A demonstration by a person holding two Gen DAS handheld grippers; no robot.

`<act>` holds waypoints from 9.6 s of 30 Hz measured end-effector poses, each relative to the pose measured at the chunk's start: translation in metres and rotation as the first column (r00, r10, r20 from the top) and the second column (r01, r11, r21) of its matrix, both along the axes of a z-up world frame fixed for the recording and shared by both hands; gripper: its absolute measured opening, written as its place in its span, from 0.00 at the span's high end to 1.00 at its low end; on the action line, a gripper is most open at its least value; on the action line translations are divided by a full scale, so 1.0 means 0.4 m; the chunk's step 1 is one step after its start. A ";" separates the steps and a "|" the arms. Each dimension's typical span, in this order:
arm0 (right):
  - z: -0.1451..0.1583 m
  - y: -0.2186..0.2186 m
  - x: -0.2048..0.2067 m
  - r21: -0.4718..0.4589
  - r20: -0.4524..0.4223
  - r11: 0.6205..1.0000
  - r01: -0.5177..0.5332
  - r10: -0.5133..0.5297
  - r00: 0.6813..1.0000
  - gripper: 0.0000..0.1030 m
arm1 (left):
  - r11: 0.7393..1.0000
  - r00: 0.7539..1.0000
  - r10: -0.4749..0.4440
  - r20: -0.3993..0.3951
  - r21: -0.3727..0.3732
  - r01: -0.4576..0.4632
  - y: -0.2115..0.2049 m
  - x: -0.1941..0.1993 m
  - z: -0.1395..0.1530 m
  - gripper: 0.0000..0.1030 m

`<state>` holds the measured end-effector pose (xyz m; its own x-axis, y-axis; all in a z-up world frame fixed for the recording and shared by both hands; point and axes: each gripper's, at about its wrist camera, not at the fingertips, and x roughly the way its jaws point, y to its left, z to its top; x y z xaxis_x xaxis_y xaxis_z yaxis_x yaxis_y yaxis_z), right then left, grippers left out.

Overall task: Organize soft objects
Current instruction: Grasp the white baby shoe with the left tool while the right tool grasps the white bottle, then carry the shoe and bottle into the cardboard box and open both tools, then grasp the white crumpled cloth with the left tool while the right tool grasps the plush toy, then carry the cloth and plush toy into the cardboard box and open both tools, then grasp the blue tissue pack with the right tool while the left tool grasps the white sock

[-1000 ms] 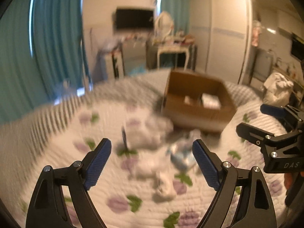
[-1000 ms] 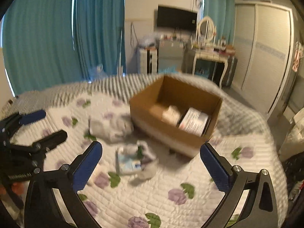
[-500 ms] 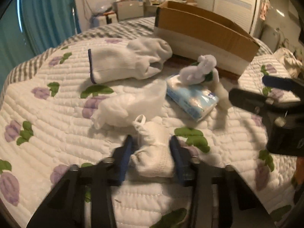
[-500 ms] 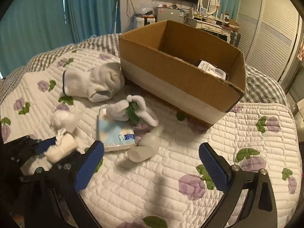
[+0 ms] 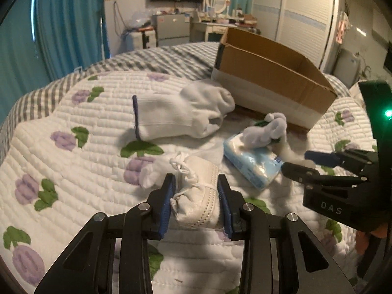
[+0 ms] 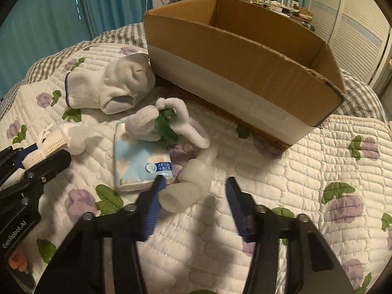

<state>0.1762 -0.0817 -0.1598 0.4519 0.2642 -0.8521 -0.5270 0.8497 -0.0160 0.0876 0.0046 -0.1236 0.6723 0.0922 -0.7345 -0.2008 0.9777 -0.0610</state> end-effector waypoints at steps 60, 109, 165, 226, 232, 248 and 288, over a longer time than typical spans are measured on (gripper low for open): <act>0.299 -0.078 0.418 0.243 0.242 0.967 0.074 -0.134 0.961 0.79 | 0.938 0.937 -0.315 0.155 0.201 0.282 -0.131 0.506 0.186 0.40; 0.090 0.073 0.080 0.133 0.101 0.991 -0.022 0.009 0.995 0.10 | 0.996 0.998 -0.025 0.062 0.085 0.020 0.077 0.071 0.018 0.16; 0.657 -0.150 -0.117 0.264 0.418 0.964 -0.039 -0.078 0.905 0.40 | 0.968 0.923 -0.243 0.300 0.133 0.212 -0.088 0.019 0.493 0.56; 0.835 -0.150 -0.093 0.275 0.393 0.961 0.028 -0.139 0.909 0.01 | 0.945 0.897 -0.256 0.361 0.290 0.153 0.022 -0.067 0.627 0.00; 0.651 -0.077 -0.130 0.218 0.323 0.976 0.000 -0.072 0.944 0.00 | 0.960 0.929 -0.226 0.293 0.228 0.162 0.077 -0.086 0.484 0.00; 0.103 0.105 0.020 0.147 0.082 0.989 -0.009 -0.003 0.997 0.00 | 0.970 0.974 -0.209 0.084 0.147 0.196 0.150 0.077 0.104 0.01; 0.037 0.017 0.154 0.099 -0.044 0.988 0.119 -0.115 0.992 0.49 | 0.959 0.970 -0.229 -0.083 0.154 0.240 0.056 0.302 -0.079 0.12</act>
